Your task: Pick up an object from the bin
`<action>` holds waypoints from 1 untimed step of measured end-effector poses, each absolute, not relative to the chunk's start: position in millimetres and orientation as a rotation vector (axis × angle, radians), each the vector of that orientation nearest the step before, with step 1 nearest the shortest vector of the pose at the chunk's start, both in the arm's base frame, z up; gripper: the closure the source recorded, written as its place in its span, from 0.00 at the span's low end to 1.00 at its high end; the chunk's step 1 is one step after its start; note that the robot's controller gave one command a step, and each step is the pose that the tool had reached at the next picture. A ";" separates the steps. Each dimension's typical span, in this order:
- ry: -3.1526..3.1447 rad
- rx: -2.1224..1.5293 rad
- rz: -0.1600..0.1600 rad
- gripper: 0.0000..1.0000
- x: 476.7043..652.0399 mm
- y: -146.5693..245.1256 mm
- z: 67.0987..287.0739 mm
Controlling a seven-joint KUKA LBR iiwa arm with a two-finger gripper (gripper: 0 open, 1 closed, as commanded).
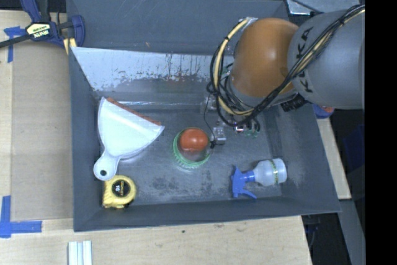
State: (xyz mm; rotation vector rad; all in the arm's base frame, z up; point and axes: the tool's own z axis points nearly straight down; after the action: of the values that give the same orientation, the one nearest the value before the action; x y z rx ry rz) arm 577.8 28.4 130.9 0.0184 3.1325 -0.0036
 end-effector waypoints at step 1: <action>3.115 0.363 -0.003 0.00 576.0 37.2 74.1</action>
Offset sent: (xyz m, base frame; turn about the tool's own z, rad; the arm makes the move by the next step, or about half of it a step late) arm -0.0025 0.0096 -0.0589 0.2222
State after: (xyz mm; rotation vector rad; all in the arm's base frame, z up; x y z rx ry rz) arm 576.0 37.2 74.1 0.3630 3.1150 -0.0034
